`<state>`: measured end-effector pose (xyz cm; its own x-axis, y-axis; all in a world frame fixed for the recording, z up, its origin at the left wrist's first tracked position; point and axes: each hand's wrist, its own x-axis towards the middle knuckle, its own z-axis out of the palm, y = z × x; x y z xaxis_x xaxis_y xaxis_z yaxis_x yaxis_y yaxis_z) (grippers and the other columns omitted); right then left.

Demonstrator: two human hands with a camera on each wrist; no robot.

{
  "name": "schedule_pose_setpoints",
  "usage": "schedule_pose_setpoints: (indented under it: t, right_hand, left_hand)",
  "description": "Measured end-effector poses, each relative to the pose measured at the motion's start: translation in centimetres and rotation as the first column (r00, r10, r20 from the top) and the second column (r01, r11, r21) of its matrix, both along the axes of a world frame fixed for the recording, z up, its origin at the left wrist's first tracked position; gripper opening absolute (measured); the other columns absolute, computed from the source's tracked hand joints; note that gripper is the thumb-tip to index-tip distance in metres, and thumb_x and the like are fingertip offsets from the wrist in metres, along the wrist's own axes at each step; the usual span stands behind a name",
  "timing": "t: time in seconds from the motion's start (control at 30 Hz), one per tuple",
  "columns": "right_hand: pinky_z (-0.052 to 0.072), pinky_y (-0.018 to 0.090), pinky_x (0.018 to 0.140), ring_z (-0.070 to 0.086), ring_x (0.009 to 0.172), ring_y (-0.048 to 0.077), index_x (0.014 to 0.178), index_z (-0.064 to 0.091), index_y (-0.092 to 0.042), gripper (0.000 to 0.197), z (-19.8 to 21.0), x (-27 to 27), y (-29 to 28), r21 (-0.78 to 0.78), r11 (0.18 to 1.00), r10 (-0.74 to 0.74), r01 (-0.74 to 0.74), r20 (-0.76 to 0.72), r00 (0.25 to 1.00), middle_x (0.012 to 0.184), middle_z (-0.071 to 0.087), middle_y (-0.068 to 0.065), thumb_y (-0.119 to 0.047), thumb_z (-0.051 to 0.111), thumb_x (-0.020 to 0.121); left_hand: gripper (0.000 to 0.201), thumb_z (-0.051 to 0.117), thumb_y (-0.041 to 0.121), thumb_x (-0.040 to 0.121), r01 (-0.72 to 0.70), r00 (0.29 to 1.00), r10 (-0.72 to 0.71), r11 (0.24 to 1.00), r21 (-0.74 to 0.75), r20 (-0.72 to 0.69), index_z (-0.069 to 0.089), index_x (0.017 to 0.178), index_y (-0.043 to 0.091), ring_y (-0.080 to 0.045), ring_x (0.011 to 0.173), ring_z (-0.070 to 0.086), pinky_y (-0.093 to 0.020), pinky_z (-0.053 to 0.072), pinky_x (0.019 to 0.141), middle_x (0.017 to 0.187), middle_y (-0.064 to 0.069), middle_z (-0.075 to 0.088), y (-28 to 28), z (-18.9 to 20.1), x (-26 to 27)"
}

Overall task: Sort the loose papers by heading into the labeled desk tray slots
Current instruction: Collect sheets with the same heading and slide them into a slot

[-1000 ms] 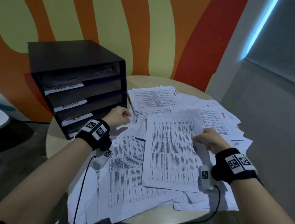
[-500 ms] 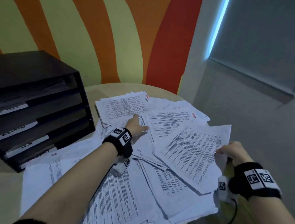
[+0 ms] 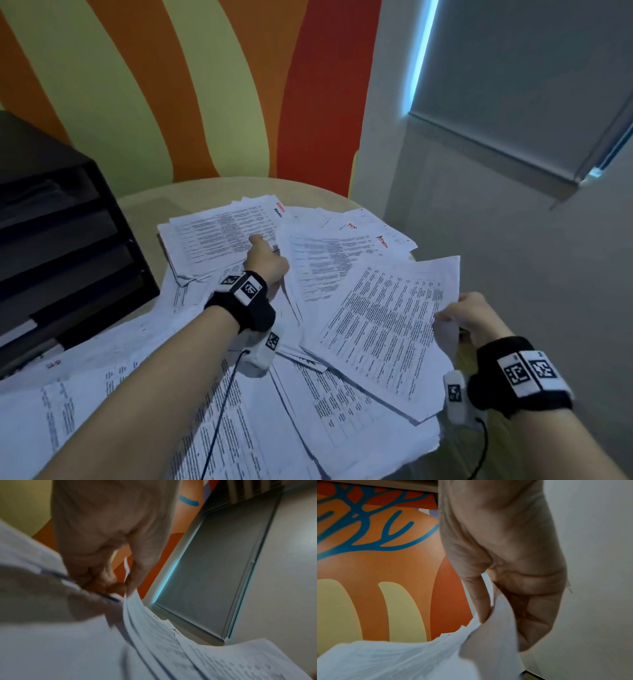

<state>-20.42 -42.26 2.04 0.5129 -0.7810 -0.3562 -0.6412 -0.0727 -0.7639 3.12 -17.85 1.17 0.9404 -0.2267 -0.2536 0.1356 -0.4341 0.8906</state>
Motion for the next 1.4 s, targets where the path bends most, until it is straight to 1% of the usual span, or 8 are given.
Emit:
schedule_pose_setpoints:
  t: [0.1, 0.27, 0.37, 0.57, 0.8, 1.13, 1.23, 1.4]
  right_hand:
    - [0.042, 0.037, 0.075, 0.058, 0.088, 0.031, 0.094, 0.064, 0.014, 0.018, -0.3, 0.2, -0.5, -0.009, 1.000, -0.029, 0.030, 0.018, 0.999, 0.098, 0.064, 0.024, 0.021, 0.054, 0.081]
    - [0.041, 0.031, 0.067, 0.055, 0.082, 0.026, 0.085, 0.061, 0.015, 0.017, -0.6, 1.3, -0.1, -0.016, 0.999, -0.029, 0.030, 0.030, 0.999, 0.094, 0.064, 0.024, 0.023, 0.048, 0.081]
    - [0.042, 0.031, 0.066, 0.055, 0.079, 0.027, 0.088, 0.059, 0.010, 0.019, -0.3, 1.8, 0.8, -0.035, 0.999, -0.008, 0.009, 0.031, 0.999, 0.084, 0.059, 0.017, 0.023, 0.045, 0.082]
    - [0.046, 0.038, 0.069, 0.063, 0.085, 0.038, 0.088, 0.061, 0.015, 0.021, -0.5, 2.2, 1.0, -0.064, 0.998, -0.007, 0.010, 0.042, 0.999, 0.091, 0.064, 0.029, 0.020, 0.043, 0.078]
    - [0.048, 0.039, 0.069, 0.055, 0.067, 0.027, 0.066, 0.055, 0.000, 0.025, 0.1, 0.6, 0.4, -0.127, 0.992, -0.014, 0.016, 0.012, 1.000, 0.067, 0.057, 0.012, 0.016, 0.046, 0.084]
    - [0.042, 0.029, 0.056, 0.052, 0.060, 0.023, 0.075, 0.059, 0.005, 0.020, 0.4, -0.4, -0.3, -0.138, 0.990, -0.010, 0.009, -0.009, 1.000, 0.066, 0.056, 0.010, 0.015, 0.045, 0.086]
    - [0.042, 0.029, 0.056, 0.053, 0.062, 0.024, 0.069, 0.056, 0.003, 0.025, 0.5, -0.2, 0.4, -0.089, 0.996, -0.004, 0.006, 0.017, 1.000, 0.069, 0.056, 0.011, 0.018, 0.046, 0.086]
    - [0.044, 0.031, 0.062, 0.055, 0.082, 0.027, 0.074, 0.061, 0.010, 0.021, -0.1, 0.9, 1.0, -0.018, 1.000, -0.022, 0.023, 0.070, 0.997, 0.087, 0.062, 0.021, 0.025, 0.046, 0.078]
  left_hand:
    - [0.108, 0.061, -0.013, 0.077, 0.195, 0.981, -0.187, 0.933, 0.304, -0.056, -0.013, 0.152, 0.009, -0.036, 0.096, 0.059, -0.031, 0.052, 0.055, 0.138, -0.026, 0.046, 3.5, 1.4, 0.1]
    - [0.022, 0.080, 0.003, 0.070, 0.523, 0.849, -0.413, 0.569, 0.634, -0.330, 0.063, 0.081, -0.007, -0.025, 0.059, 0.064, -0.035, 0.050, 0.063, 0.060, -0.016, 0.065, 10.2, 3.8, 0.5]
    - [0.035, 0.089, 0.028, 0.063, 0.514, 0.823, -0.458, 0.348, 0.784, -0.337, 0.066, 0.059, 0.002, -0.016, 0.053, 0.058, -0.024, 0.045, 0.062, 0.061, -0.005, 0.067, 11.9, 5.5, 0.7]
    - [0.080, 0.078, 0.035, 0.079, 0.251, 0.817, -0.501, 0.754, 0.607, 0.285, 0.038, 0.143, 0.009, -0.027, 0.126, 0.048, -0.037, 0.041, 0.102, 0.140, -0.011, 0.048, 8.7, 4.5, 0.9]
    - [0.117, 0.075, 0.060, 0.072, 0.449, 0.699, -0.710, 0.530, 0.719, 0.088, 0.007, 0.155, 0.015, -0.027, 0.141, 0.032, -0.051, 0.031, 0.112, 0.158, -0.006, 0.026, 2.1, -0.7, 0.1]
    - [0.070, 0.078, 0.029, 0.079, 0.267, 0.745, -0.646, 0.518, 0.812, 0.168, 0.042, 0.136, 0.011, -0.031, 0.111, 0.058, -0.041, 0.054, 0.084, 0.131, -0.013, 0.049, 2.1, 0.2, -0.1]
    - [0.010, 0.062, 0.011, 0.089, 0.206, 0.757, -0.575, 0.660, 0.722, 0.310, 0.055, 0.096, 0.013, -0.029, 0.084, 0.057, -0.030, 0.043, 0.068, 0.099, -0.012, 0.057, 3.5, 1.1, -0.2]
    - [0.023, 0.054, 0.005, 0.092, 0.147, 0.881, -0.256, 0.948, 0.283, 0.399, 0.053, 0.070, 0.010, -0.023, 0.074, 0.047, -0.032, 0.036, 0.061, 0.073, -0.004, 0.048, 8.2, 2.8, 1.4]
